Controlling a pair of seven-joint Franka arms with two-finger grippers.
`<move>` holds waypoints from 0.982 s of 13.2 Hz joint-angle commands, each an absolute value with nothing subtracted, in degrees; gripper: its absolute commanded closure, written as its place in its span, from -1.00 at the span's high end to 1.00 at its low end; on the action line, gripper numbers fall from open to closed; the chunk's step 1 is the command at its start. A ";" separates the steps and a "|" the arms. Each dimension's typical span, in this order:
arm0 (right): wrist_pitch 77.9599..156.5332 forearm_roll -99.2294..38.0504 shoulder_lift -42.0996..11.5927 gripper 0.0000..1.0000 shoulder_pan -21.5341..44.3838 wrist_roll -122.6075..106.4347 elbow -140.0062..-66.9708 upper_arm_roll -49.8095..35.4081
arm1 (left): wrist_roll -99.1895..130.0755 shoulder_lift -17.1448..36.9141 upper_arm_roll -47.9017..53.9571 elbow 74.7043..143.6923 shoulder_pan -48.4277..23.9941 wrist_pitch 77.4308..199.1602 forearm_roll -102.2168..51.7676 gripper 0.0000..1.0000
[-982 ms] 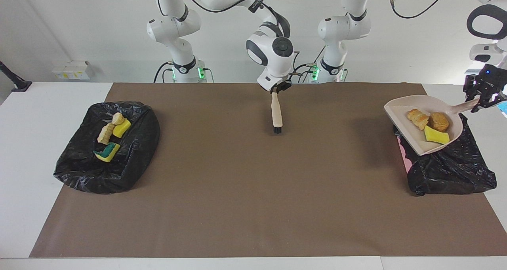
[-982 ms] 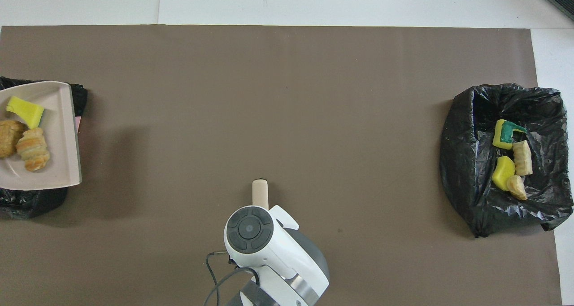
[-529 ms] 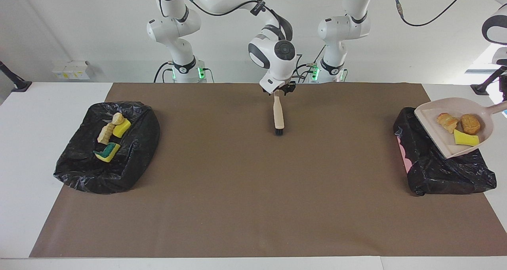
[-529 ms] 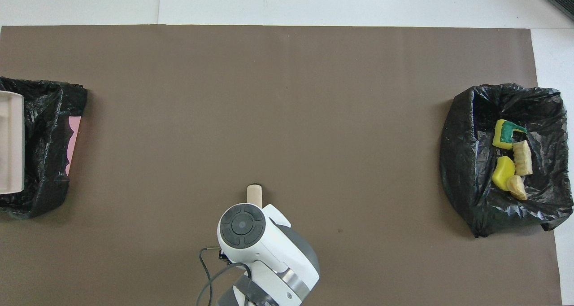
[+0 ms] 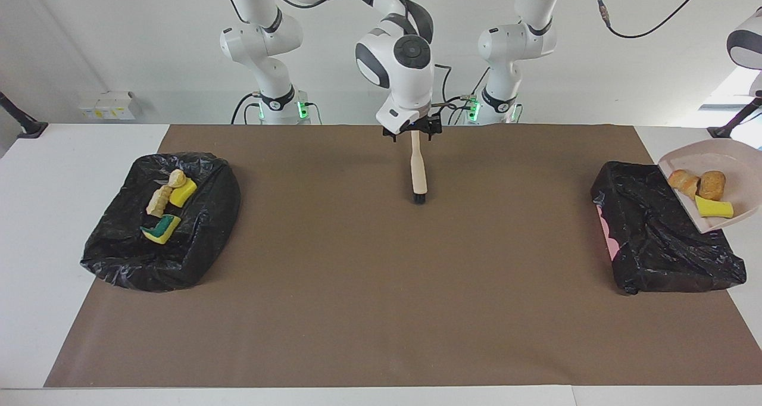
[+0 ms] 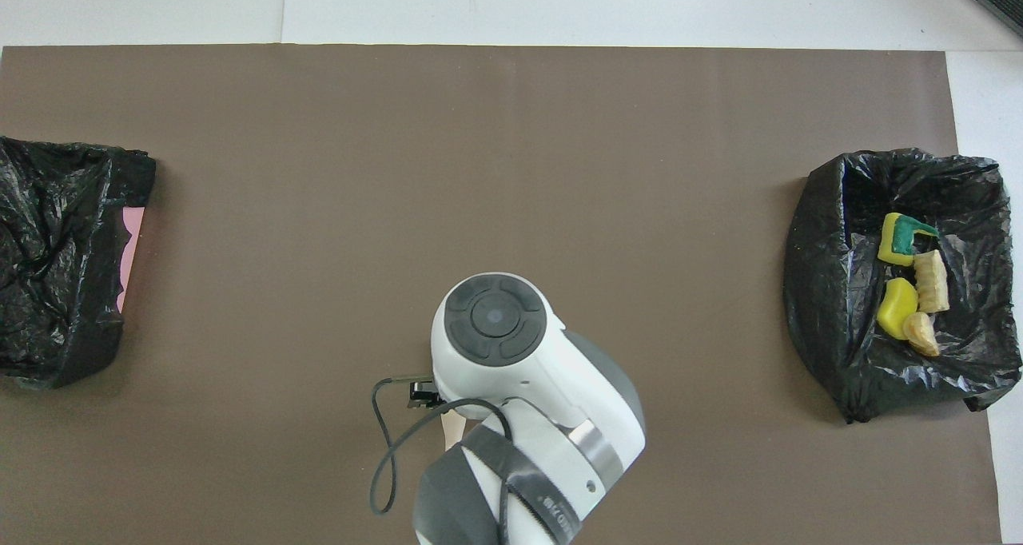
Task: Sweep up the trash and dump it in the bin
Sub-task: 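Tip the dustpan into the black bag while the right gripper lays the brush down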
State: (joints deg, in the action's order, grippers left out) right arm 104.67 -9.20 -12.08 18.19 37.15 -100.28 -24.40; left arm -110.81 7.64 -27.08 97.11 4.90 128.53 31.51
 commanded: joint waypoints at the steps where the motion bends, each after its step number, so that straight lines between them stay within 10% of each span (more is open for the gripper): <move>1: 102.14 -7.65 -12.13 1.00 12.85 24.83 -97.30 -24.79 | -107.49 5.99 -26.89 98.52 4.22 129.29 36.38 -1.00; 13: 94.49 0.70 -5.10 1.00 -4.65 14.60 -92.72 -24.61 | -95.04 -4.56 -19.44 103.52 2.72 116.90 38.00 -1.00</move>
State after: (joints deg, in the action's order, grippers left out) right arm 95.82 0.02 -7.24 -1.53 16.57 -92.33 -23.98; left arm -101.23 -1.15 -21.55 99.09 3.59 119.21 40.49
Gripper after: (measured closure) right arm 0.000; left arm 0.678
